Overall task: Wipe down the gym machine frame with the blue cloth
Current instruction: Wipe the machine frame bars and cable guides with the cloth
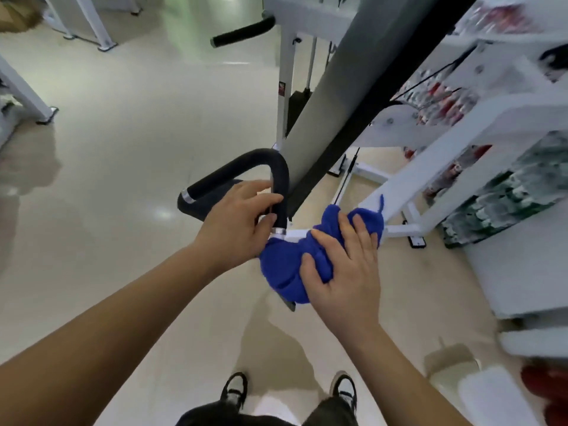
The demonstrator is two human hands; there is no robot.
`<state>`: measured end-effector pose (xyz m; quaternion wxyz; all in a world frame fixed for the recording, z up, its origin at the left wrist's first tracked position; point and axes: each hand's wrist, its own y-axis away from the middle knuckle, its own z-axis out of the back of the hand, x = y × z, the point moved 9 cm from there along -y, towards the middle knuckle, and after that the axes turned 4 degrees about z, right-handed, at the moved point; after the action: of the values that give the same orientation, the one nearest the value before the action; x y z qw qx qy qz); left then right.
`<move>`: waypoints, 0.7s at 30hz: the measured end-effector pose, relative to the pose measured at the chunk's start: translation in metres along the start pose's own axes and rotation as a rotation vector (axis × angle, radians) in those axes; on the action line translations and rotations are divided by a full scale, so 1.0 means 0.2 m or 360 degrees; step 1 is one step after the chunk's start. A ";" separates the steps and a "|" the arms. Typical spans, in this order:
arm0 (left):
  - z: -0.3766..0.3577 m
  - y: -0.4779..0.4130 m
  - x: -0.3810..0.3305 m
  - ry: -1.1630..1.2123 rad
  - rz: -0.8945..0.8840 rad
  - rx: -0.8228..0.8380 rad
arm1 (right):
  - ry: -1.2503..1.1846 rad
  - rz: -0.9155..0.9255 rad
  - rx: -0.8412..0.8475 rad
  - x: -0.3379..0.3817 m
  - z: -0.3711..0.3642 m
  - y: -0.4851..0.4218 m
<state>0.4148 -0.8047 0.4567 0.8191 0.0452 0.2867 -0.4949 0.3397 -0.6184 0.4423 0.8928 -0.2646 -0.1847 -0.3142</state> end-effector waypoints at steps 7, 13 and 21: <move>-0.11 -0.12 -0.03 -0.0643 -0.0618 0.0366 | 0.0040 -0.0019 0.0079 0.19 -0.06 0.17; -0.18 -0.14 0.04 -0.0311 -0.0535 0.0513 | -0.0114 -0.0503 0.0112 -0.05 0.01 -0.06; -0.21 -0.16 0.07 -0.0233 -0.0481 0.0603 | -0.0178 -0.0459 0.0031 0.23 -0.11 0.27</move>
<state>0.3752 -0.8160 0.4214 0.7313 0.1186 0.1323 -0.6586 0.4125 -0.6171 0.4289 0.8293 -0.2438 -0.2733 -0.4220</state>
